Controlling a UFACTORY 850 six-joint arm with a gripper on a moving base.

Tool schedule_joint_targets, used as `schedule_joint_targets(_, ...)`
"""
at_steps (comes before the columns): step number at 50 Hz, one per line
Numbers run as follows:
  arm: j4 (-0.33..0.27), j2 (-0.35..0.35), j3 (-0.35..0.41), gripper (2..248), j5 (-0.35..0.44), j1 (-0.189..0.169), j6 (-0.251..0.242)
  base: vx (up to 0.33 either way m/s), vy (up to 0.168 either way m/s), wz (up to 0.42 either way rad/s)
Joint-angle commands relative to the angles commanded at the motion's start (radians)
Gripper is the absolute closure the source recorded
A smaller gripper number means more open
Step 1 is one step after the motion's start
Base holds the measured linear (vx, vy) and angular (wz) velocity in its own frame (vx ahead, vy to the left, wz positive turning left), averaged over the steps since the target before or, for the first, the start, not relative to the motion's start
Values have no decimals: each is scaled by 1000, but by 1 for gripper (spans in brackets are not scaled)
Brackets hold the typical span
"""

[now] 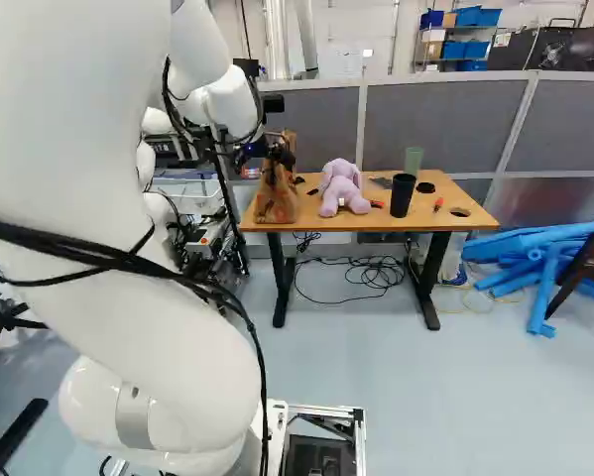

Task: Pick up the bag on the ground and place it on the table

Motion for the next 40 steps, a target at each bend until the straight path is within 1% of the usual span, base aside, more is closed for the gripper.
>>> schedule_joint_targets(22, 0, 97, 253, 3, 303, -17, -4, 0, 0, 0)
schedule_joint_targets(40, 0, 167, 435, 3, 521, -30, -7, 0, 0, 0)
